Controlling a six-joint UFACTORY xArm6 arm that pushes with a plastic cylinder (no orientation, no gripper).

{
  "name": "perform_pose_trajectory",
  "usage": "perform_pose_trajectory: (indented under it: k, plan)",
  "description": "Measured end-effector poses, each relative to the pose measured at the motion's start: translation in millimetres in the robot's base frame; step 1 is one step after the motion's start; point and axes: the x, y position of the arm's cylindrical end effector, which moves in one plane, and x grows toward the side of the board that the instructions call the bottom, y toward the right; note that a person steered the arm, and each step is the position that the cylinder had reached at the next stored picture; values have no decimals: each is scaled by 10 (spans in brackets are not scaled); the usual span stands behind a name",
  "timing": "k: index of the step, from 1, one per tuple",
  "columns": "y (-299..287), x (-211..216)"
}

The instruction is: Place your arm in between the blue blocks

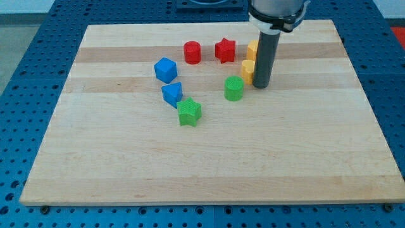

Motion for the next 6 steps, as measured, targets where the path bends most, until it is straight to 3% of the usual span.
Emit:
perform_pose_trajectory:
  k: [2,4,6]
  plan:
    - [173,589]
    - [46,482]
    - [-440,286]
